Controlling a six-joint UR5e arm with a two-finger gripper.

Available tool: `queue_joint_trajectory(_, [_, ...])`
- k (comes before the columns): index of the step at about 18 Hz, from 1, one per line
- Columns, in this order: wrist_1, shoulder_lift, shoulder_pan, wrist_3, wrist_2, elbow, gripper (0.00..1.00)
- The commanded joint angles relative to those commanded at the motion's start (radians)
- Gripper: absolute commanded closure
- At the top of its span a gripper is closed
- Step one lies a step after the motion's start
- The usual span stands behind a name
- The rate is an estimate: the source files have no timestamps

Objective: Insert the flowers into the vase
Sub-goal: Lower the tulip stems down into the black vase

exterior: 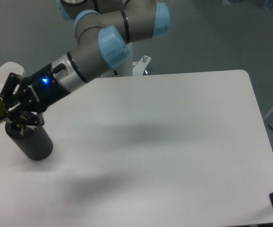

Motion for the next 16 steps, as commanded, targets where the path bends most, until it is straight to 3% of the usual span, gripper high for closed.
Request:
queue_joint_trajectory(7, [0.068,-0.003,-0.043,0.002,-0.002,-0.061,1.0])
queue_joint_trajectory(12, [0.072,0.0,-0.043,0.145,0.0,-0.147,1.0])
queue_joint_trajectory(16, [0.072,-0.009,-0.043,0.184,0.0,-0.158,0.95])
